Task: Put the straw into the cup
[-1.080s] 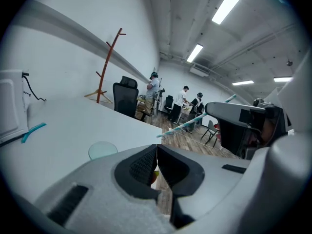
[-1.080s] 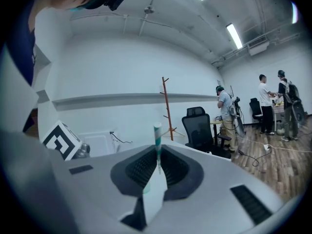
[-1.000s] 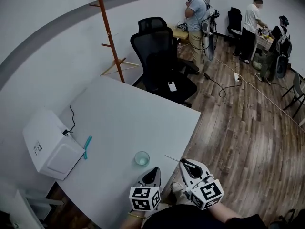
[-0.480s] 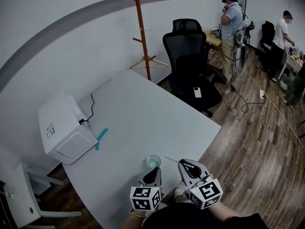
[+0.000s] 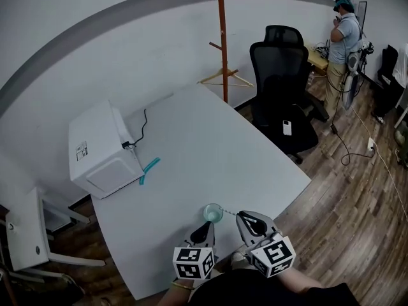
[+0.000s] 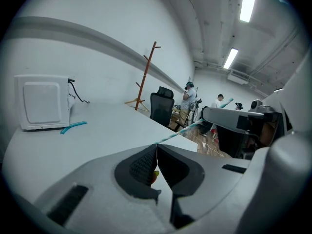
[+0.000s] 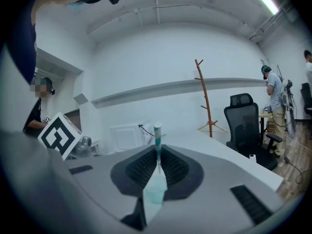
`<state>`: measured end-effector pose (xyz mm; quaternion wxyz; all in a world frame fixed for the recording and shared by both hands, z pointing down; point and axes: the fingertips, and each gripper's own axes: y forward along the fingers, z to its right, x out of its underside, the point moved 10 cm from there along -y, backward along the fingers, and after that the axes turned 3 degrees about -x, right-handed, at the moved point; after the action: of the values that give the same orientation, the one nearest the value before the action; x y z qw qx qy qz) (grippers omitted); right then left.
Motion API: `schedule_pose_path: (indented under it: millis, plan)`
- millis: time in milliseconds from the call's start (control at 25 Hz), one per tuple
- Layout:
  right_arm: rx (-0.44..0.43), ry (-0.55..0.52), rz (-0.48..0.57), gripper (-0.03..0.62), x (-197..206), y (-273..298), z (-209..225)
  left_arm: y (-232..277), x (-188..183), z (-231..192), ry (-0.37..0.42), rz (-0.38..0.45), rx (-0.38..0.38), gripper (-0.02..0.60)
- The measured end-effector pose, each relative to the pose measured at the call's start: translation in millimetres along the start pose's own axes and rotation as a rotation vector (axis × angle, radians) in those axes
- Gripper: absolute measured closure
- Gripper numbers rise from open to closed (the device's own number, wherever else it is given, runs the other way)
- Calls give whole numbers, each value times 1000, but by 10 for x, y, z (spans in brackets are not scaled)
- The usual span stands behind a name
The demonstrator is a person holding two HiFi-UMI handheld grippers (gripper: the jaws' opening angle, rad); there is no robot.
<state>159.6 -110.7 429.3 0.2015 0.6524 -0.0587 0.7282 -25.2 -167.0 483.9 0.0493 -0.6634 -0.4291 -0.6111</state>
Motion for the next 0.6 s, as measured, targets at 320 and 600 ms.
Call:
schedule_pose_path:
  millis: [320, 600]
  plan:
    - [-94, -20, -43, 553, 77, 137, 59, -53, 78, -13, -46, 12, -86, 561]
    - [-167, -36, -86, 553, 175, 294, 136, -3, 167, 5, -79, 19, -145, 561]
